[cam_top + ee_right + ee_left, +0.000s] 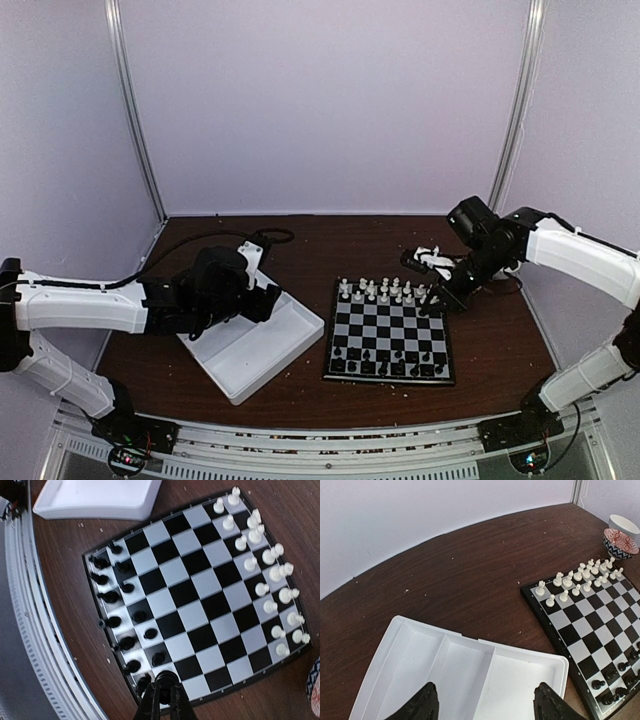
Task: Set up the chess pieces on the board
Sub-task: Place the pawn at a7.
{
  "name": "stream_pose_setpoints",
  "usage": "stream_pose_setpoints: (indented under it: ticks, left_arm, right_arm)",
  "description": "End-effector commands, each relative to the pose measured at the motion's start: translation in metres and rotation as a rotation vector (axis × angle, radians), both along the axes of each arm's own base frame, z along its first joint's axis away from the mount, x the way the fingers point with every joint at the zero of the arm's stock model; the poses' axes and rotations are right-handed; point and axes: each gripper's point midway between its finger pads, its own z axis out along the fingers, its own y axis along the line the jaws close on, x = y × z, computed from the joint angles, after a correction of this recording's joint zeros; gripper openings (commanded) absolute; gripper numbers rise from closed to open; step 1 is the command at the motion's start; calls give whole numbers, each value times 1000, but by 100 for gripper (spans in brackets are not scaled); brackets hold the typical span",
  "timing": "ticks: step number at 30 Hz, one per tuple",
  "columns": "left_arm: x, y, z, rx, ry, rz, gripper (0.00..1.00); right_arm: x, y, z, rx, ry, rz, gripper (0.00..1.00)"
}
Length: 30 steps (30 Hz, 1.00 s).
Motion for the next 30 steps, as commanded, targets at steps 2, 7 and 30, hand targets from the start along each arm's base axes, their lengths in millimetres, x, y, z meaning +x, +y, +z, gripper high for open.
stream_pose_setpoints:
  ticks: [2, 7, 30]
  left_arm:
    - [18, -17, 28, -98, -41, -7, 66]
    - [21, -18, 28, -102, -31, -4, 66]
    - [22, -9, 17, -83, 0, 33, 66]
  right_arm:
    - [-16, -55, -36, -207, -115, 5, 6]
    - [-30, -69, -63, -265, -104, 42, 6]
    - [-44, -62, -110, -272, 34, 103, 8]
